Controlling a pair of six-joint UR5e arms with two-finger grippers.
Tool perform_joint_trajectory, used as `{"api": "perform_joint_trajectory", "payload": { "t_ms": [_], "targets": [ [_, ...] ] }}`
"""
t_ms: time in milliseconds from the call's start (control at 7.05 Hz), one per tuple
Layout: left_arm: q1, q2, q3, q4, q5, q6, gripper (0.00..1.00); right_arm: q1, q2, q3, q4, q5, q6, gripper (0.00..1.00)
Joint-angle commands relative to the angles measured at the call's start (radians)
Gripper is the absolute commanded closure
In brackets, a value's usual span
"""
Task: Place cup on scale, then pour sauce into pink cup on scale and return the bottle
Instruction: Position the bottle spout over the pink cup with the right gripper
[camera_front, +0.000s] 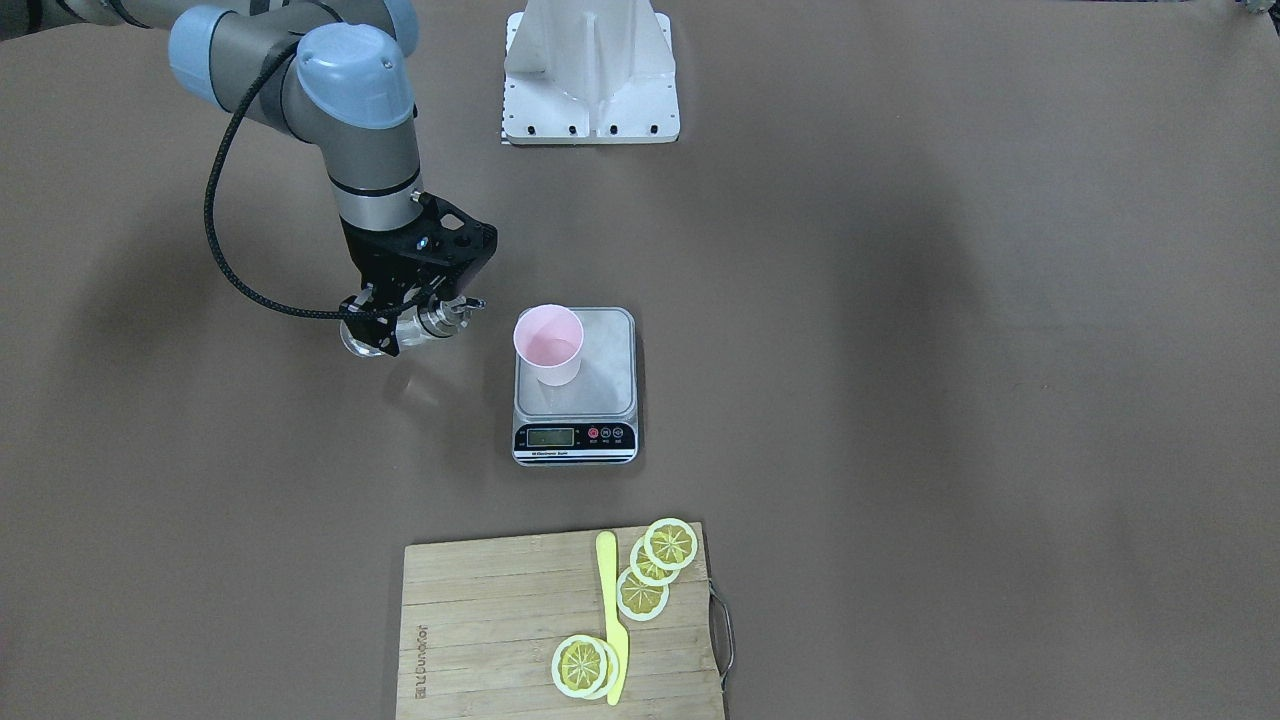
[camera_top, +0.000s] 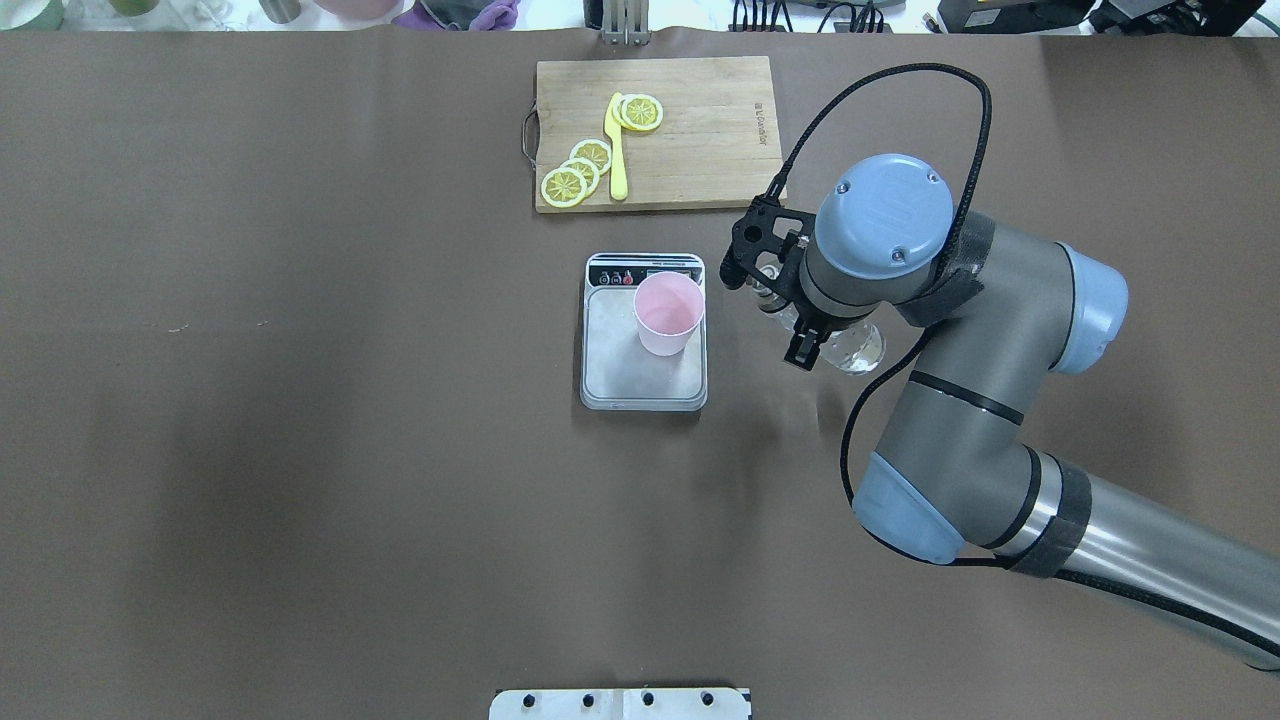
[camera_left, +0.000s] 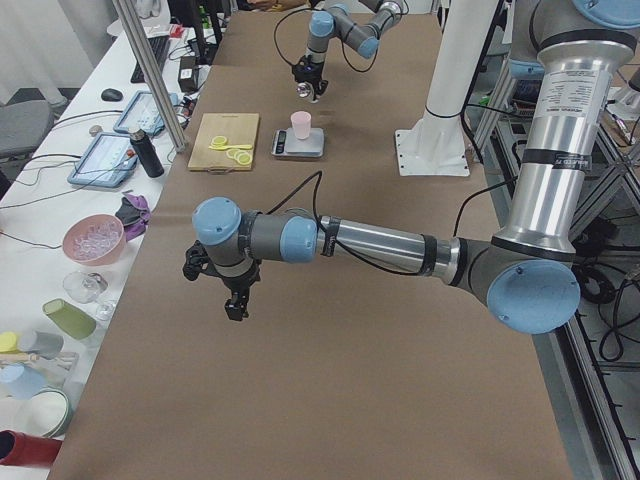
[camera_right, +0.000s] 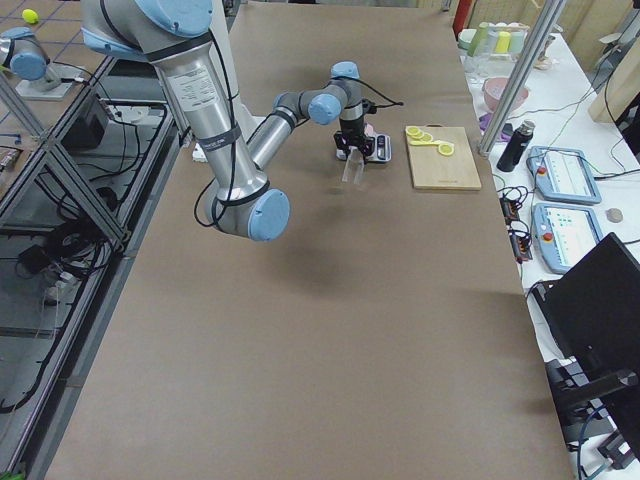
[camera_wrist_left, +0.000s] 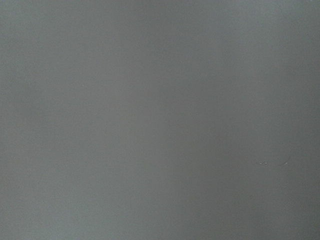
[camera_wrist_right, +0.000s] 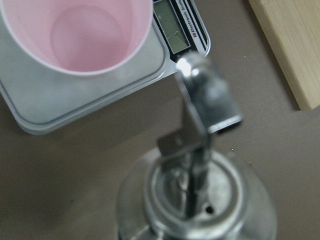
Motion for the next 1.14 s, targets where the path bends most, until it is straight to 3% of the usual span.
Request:
{"api": "perform_joint_trajectory", "payload": {
  "t_ms": [0, 994],
  "targets": [
    [-0.009, 0.001, 0.014, -0.017, 0.006, -0.001, 0.03, -0.002, 0.044, -0.043, -0.013, -0.024, 0.0, 0.77],
    [-0.035, 0.0, 0.012, -0.017, 0.006, -0.011, 0.03, -0.009, 0.113, -0.115, -0.073, -0.093, 0.006, 0.77]
  ]
}}
